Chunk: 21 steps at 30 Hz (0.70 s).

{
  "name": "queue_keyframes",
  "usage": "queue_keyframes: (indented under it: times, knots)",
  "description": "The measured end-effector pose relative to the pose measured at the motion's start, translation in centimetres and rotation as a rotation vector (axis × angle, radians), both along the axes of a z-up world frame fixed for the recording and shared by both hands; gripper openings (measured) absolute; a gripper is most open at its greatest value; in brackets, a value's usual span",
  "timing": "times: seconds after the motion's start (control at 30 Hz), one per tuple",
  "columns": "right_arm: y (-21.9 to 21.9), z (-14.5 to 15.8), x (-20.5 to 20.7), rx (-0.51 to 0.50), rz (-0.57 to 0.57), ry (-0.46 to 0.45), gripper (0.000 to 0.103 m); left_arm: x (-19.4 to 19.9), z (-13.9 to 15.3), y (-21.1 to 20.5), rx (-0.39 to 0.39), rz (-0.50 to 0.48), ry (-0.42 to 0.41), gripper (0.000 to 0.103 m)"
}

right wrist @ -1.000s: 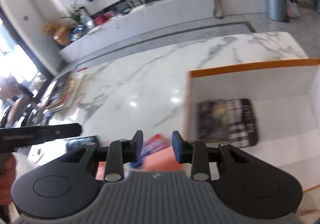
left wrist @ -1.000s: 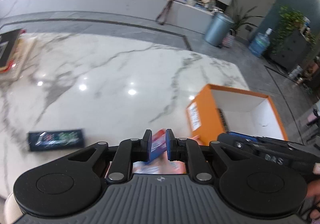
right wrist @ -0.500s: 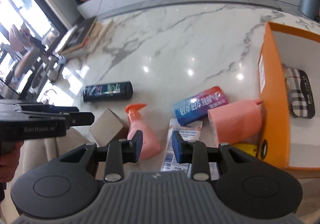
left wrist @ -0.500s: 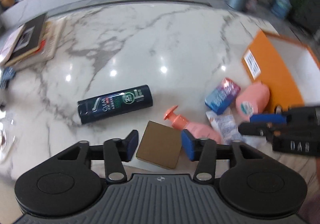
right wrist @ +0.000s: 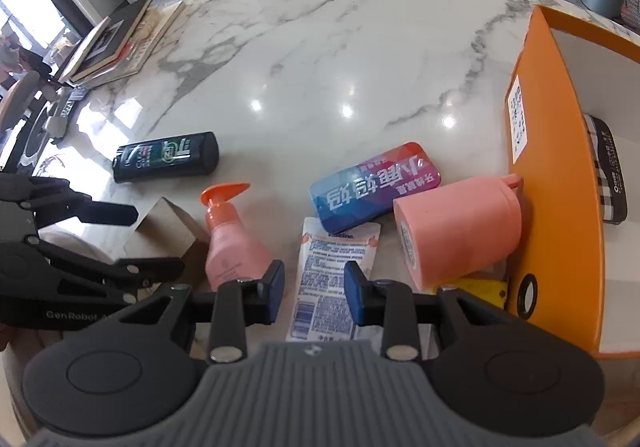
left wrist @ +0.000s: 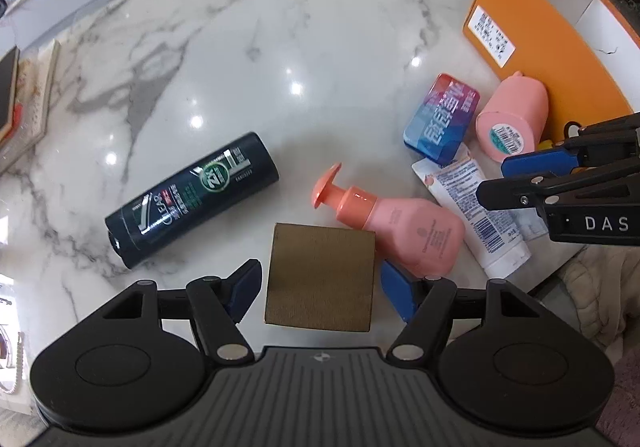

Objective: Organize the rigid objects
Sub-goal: 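Move both tools back to the table and grasp the brown cardboard box with the left tool, then grasp the clear plastic box with the right tool while the left tool holds the cardboard box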

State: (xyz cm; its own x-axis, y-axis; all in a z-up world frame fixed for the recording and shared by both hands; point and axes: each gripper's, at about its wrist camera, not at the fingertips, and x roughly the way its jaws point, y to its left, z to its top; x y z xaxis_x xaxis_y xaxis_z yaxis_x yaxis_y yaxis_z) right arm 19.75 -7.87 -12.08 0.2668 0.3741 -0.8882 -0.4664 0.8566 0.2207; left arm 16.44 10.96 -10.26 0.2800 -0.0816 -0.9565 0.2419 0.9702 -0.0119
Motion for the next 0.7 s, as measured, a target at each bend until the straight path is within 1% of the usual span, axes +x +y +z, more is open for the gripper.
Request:
queue_keyframes:
  times: [0.17, 0.23, 0.37, 0.43, 0.53, 0.7]
  knots:
    - [0.9, -0.5, 0.3, -0.018, 0.014, 0.003, 0.034, 0.5, -0.4, -0.1, 0.004, -0.004, 0.020, 0.071]
    - [1.2, -0.7, 0.4, -0.024, 0.015, 0.002, 0.034, 0.6, -0.5, -0.1, -0.005, -0.006, 0.023, 0.067]
    - [1.5, -0.7, 0.7, -0.036, 0.016, -0.005, 0.034, 0.6, -0.5, 0.3, -0.016, 0.006, 0.010, 0.067]
    - [1.5, -0.6, 0.9, -0.037, 0.012, -0.010, 0.034, 0.5, -0.3, 0.5, -0.016, 0.025, -0.007, 0.067]
    - [0.7, 0.2, 1.2, -0.033, -0.002, -0.018, 0.034, 0.3, 0.6, 1.2, -0.037, 0.072, -0.058, 0.067]
    - [-1.1, 1.9, 0.5, -0.049, -0.020, -0.063, 0.032, -0.9, 2.7, 1.9, -0.113, 0.166, -0.140, 0.067]
